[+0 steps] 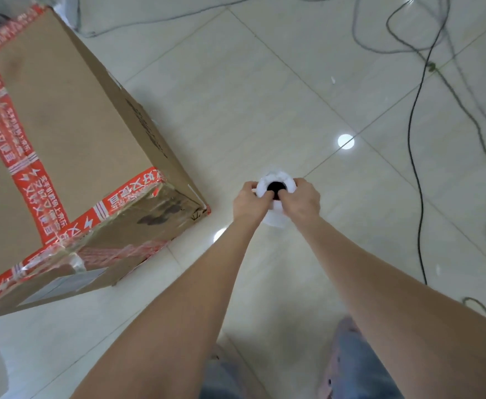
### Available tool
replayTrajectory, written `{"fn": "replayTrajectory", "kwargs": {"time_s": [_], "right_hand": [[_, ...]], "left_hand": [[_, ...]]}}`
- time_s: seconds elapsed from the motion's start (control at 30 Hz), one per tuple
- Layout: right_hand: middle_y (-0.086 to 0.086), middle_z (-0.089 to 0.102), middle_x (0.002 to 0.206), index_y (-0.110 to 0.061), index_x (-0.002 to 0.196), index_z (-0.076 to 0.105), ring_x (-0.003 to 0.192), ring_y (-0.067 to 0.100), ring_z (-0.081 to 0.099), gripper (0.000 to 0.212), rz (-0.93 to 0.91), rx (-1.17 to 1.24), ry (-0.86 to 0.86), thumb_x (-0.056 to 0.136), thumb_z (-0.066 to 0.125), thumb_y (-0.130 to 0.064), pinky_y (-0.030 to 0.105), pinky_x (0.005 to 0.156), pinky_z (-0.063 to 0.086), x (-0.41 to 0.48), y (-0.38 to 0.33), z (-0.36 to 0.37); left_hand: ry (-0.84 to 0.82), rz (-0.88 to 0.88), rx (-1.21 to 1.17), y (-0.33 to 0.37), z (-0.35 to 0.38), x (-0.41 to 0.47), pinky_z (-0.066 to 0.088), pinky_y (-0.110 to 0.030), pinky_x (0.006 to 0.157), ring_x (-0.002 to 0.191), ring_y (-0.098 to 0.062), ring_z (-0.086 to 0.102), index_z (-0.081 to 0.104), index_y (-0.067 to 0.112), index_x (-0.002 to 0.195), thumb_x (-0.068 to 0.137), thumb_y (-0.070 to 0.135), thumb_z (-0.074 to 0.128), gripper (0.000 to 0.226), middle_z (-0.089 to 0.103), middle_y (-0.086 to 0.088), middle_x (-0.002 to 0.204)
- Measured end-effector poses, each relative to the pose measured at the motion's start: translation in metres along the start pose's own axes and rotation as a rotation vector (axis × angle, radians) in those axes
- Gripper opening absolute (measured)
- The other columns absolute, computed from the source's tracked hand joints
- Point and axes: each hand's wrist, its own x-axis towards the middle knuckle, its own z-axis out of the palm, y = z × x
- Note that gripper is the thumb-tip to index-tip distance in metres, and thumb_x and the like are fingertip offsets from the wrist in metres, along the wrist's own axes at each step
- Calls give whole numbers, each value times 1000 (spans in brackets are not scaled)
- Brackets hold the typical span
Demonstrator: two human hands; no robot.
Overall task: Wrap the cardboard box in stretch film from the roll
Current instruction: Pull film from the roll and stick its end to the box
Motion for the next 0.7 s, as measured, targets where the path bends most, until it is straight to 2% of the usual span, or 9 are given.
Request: {"fn": "replayTrajectory", "kwargs": {"time_s": [0.07,0.17,0.27,0.37,0.43,0.53,0.63,0.7], "right_hand": [[1,62,97,-16,109,62,83,19,51,27,-74,-73,26,84,51,-18,26,70,38,6,-3,-1],[2,67,98,-20,102,66,85,21,56,25,-166,-80,68,81,53,-17,25,71,41,17,-11,-2],[4,68,95,-18,98,67,88,25,61,22,-224,-80,93,80,55,-17,28,73,47,26,-13,-3],[2,67,90,-19,96,68,86,26,63,21,-242,-80,103,78,56,-19,29,70,49,34,-14,-5],[1,68,88,-20,94,69,80,26,65,22,-269,-81,98,76,57,-19,31,70,53,40,-14,-5],[1,70,82,-20,88,71,71,24,67,21,-313,-60,113,71,59,-22,34,69,58,48,-12,-8],[0,70,74,-21,75,69,62,21,68,12,-355,-19,108,67,61,-21,35,62,60,57,-10,-13],[0,70,72,-21,72,69,62,22,69,9,-363,28,82,65,64,-22,37,64,60,61,-8,-16]], "left_hand": [[-38,52,5,1,-2,6,50,-32,82,103,-22,61,53,19,120,85,29,57,37,63,0,105],[18,131,-60,6,2,15,53,-41,88,103,-27,61,59,16,113,85,24,52,30,66,-5,107],[118,198,-48,7,5,20,56,-38,77,89,-27,66,62,17,96,81,29,52,22,67,-2,88],[189,278,96,9,1,26,42,-26,54,73,-23,63,62,20,82,78,36,53,19,61,4,69],[237,325,183,8,-1,31,35,-25,52,70,-22,59,62,21,78,77,40,54,21,57,5,64],[308,421,246,7,1,38,32,-27,52,63,-23,53,48,23,59,76,42,54,27,49,4,55],[371,486,256,4,5,46,30,-26,51,60,-24,48,45,19,57,80,41,54,33,44,3,52],[410,512,236,3,8,51,27,-27,49,58,-23,44,44,16,59,83,41,53,35,40,2,51]]}}
